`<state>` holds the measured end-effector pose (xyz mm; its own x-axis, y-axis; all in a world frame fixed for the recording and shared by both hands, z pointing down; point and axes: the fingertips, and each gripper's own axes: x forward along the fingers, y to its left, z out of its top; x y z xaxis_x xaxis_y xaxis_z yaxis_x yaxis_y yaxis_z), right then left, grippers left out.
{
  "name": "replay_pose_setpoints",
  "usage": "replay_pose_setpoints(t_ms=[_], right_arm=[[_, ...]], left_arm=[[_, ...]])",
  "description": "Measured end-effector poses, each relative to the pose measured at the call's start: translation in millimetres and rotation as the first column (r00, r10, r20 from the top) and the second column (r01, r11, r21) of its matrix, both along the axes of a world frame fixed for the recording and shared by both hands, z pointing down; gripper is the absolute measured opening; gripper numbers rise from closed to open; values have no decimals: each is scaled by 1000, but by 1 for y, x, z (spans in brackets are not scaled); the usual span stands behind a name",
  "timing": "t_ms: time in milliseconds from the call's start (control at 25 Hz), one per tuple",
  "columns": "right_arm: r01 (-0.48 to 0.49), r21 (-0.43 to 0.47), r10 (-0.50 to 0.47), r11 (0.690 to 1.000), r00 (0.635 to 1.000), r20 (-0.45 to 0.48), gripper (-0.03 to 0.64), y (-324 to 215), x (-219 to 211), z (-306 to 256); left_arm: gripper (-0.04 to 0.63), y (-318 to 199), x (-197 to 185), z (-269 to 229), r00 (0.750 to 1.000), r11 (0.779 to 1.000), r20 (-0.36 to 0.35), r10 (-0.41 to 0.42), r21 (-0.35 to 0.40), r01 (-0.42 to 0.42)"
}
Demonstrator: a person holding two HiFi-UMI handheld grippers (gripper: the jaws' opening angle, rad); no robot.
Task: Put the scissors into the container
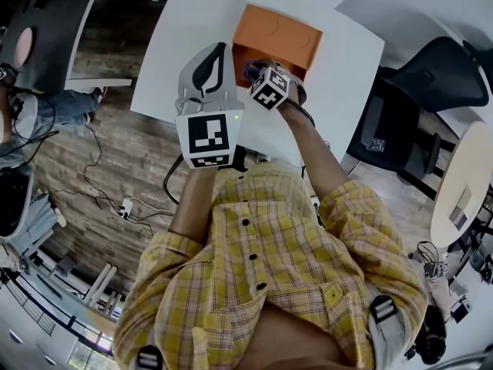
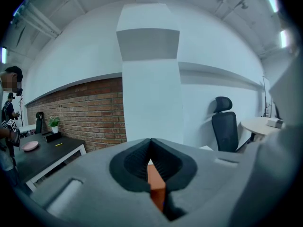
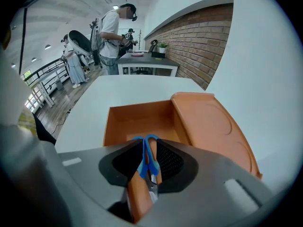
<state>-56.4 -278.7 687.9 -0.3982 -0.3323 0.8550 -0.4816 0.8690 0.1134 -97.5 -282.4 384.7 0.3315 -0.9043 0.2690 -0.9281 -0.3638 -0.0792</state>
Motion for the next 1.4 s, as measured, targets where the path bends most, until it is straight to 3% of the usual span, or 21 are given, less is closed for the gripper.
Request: replay_pose_setpoints(t_ms=[960,1240,1400], right_arm=[[-96,87,91,992,994,58,6,8,19,-53],[-177,112,159,978,975,156,6,10,22,-85],[-248,125,211,961,945,249,6,10,27,-110]], left_arm=[[-2,21,16,-18,1000,999,-15,18,40,-18],[-2,27,20,-21,1000,999,-15,28,44,-27],[-2,31,23,-20,999,999,-10,31,45,-30]])
